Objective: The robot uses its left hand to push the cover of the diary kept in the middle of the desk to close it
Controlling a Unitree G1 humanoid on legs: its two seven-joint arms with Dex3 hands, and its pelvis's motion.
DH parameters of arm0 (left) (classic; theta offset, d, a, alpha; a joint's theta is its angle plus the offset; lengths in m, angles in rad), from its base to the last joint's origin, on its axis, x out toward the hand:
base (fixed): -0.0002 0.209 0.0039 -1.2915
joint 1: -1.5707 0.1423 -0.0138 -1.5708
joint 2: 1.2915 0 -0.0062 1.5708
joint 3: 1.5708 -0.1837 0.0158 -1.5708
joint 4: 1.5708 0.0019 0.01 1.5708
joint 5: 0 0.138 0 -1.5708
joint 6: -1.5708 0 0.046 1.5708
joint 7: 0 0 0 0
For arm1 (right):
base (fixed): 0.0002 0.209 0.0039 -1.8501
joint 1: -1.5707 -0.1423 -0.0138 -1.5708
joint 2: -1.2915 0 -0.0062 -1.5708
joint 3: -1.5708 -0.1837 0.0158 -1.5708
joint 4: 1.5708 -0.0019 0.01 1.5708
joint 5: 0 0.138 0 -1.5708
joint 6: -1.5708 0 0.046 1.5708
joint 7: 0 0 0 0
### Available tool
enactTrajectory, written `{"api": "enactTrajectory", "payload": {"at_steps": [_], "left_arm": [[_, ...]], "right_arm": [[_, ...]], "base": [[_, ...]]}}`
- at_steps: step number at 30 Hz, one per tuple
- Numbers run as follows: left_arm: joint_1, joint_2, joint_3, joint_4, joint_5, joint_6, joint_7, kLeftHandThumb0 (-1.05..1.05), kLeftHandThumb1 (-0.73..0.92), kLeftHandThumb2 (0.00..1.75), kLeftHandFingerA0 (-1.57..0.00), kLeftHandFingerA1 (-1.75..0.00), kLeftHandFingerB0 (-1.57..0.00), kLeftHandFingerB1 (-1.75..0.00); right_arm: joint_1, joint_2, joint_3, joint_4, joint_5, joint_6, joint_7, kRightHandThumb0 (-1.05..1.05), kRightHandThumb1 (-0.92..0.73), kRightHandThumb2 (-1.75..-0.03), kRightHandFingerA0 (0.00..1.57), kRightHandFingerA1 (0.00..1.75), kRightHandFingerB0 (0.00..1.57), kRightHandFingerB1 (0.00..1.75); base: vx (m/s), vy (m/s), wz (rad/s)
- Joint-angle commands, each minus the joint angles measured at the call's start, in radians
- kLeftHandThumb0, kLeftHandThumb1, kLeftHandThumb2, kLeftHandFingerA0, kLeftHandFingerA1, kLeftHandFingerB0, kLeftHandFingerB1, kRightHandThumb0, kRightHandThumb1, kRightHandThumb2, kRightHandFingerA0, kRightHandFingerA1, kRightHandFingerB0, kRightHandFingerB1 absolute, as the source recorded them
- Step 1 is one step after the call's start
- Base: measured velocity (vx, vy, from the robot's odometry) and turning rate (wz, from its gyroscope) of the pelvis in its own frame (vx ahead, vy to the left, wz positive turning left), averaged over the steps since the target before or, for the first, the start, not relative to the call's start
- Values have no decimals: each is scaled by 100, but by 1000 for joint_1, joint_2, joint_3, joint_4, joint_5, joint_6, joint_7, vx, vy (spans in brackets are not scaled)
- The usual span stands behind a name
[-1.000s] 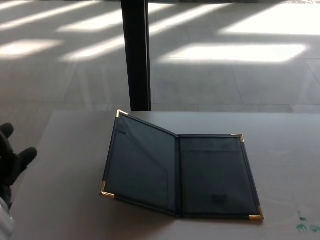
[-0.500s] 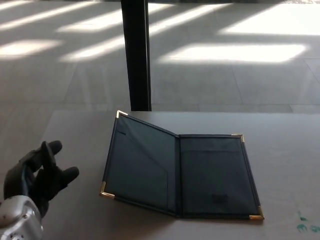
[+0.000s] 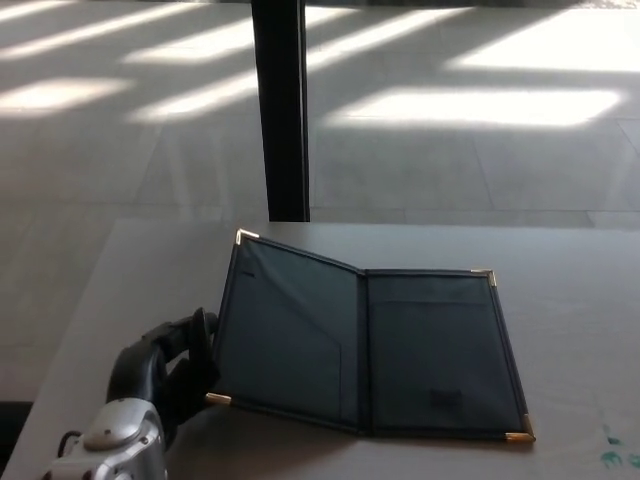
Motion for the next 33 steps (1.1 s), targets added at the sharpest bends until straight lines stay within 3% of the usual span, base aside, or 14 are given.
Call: {"api": "enactTrajectory", "payload": {"at_steps": [1,2,5,7,9,12,16,17,19,20,21,26,28,33], "left_arm": [[-6,-45,-58,25,56,11,-5,-87,92,80,-56,-58,-41,-49],[-10,-51,-82,41,73,28,-4,-91,85,92,-53,-59,-40,-52],[1,-58,-88,53,89,16,-6,-84,92,84,-55,-55,-44,-48],[4,-67,-80,56,90,17,-3,-91,85,92,-52,-60,-40,-53],[4,-79,-62,64,84,26,0,-87,92,82,-52,-58,-36,-48],[5,-84,-48,69,82,25,-1,-89,92,83,-49,-56,-37,-49],[-31,-121,-23,87,82,18,25,-86,92,79,-57,-55,-45,-47],[-43,-131,-14,85,77,25,27,-82,78,116,-52,-64,-39,-57],[-60,-144,-5,87,79,21,27,-82,78,116,-52,-63,-40,-57],[-85,-168,4,100,76,5,37,-91,82,92,-57,-60,-43,-52],[-106,-194,29,104,55,6,44,-85,92,79,-57,-57,-42,-48],[-197,-347,71,89,11,11,73,-86,92,84,-58,-57,-40,-48],[-230,-407,84,79,-5,-3,82,-83,92,79,-57,-55,-43,-51],[-354,-568,125,63,-90,-46,144,-85,92,82,-56,-58,-39,-50]], "right_arm": [[-8,-20,3,0,17,8,-2,-92,-92,-74,61,96,56,73],[0,-8,-1,-29,24,14,-13,-92,-92,-73,60,97,58,75],[4,-13,-1,-24,23,7,-2,-93,-92,-73,59,98,57,76],[-1,-13,-5,-25,31,17,-6,-93,-92,-72,59,97,58,76],[-5,-14,-10,-18,40,25,-8,-92,-92,-71,59,96,59,75],[-3,-8,-12,-14,45,21,-4,-92,-92,-72,58,93,58,73],[13,-2,-4,-39,34,32,-32,-94,-92,-69,63,97,61,75],[15,-2,-4,-37,40,28,-20,-92,-92,-71,61,99,59,77],[20,0,-2,-47,43,31,-17,-92,-92,-72,61,99,59,77],[23,-1,-8,-36,51,27,-7,-92,-92,-70,57,94,59,75],[26,-4,-2,-34,43,20,-3,-92,-92,-72,57,95,58,76],[33,-13,2,-17,32,19,-12,-92,-92,-73,62,100,61,78],[35,-7,4,-33,29,26,-31,-92,-92,-73,66,98,63,75],[40,1,-2,-38,41,32,-32,-93,-92,-69,61,99,63,78]], "base": [[0,0,0],[0,0,0],[0,0,0],[0,0,0],[0,0,0],[0,0,0],[0,0,0],[0,0,0],[0,0,0],[0,0,0],[0,0,0],[-17,2,7],[-24,3,16],[-22,-2,11]]}}
